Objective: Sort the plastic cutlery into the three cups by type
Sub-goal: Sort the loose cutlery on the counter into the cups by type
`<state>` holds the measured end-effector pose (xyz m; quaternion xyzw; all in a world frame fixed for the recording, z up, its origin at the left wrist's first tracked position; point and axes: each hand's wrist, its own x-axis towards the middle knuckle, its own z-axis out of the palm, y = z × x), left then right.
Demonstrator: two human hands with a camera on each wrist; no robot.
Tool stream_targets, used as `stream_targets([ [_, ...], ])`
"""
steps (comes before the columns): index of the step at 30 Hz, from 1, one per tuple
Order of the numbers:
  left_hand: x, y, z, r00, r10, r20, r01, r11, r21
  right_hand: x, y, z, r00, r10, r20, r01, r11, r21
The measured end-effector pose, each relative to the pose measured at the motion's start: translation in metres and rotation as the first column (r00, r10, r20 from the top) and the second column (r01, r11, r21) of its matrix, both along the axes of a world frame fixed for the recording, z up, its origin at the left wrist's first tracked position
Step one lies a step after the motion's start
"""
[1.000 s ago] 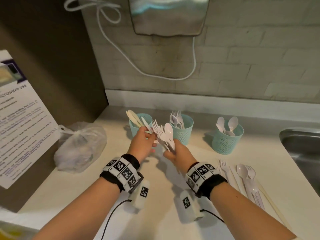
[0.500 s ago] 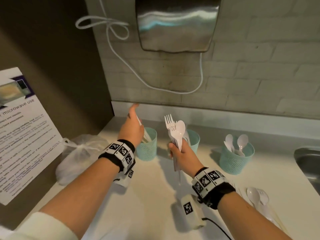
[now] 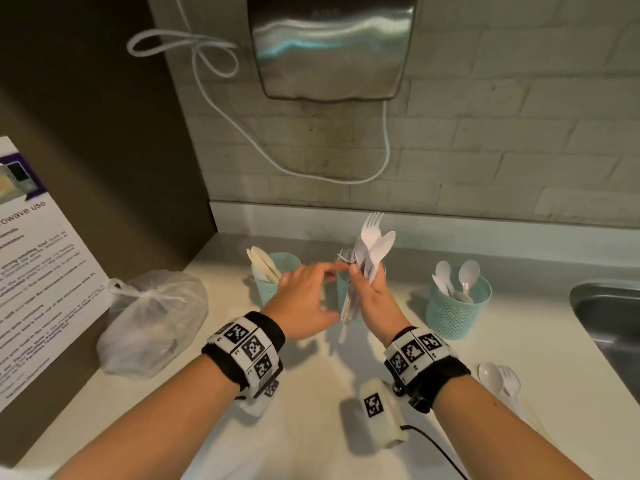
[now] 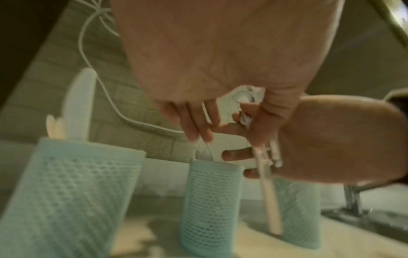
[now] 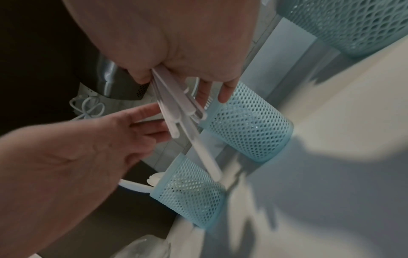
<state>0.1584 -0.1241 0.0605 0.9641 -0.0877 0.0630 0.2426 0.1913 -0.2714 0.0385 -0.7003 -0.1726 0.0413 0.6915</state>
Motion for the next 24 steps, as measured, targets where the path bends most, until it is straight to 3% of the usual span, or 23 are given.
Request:
stream_targets([
  [4,0.001,-0.022,-0.009,0.965,-0.102,-0.243,0.010,0.936,-0.353,-0.008,0.000,0.004,0.994,0.055,-0.099,-0.044,0.994,0.103],
  [9,0.004,-0.039,-0.009,0.939,-0.229,-0.256,0.019,0.778,-0.628,-0.009,-0.003,0.001,0.983,0.071,-0.168,-0.072,0.997,-0.001],
  [12,0.003,-0.043,-0.010,0.945,-0.195,-0.265,-0.028,0.756,-0.654,-0.004,-0.007,0.006,0.992,0.064,-0.106,-0.076,0.991,-0.108],
  [16,0.009,-0.044,-0.018,0.982,-0.085,-0.167,-0.043,0.764,-0.644,0.007,-0.009,0.016,0.998,-0.052,0.040,0.062,0.949,-0.308],
  [21,0.017,-0.045,-0.019,0.990,-0.052,-0.128,-0.051,0.728,-0.684,0.010,-0.021,0.040,0.966,-0.227,0.125,0.244,0.960,-0.138],
  [24,0.022,-0.044,-0.017,0.993,-0.052,-0.106,-0.039,0.706,-0.707,0.012,-0.020,0.043,0.981,-0.157,0.116,0.173,0.973,-0.150],
])
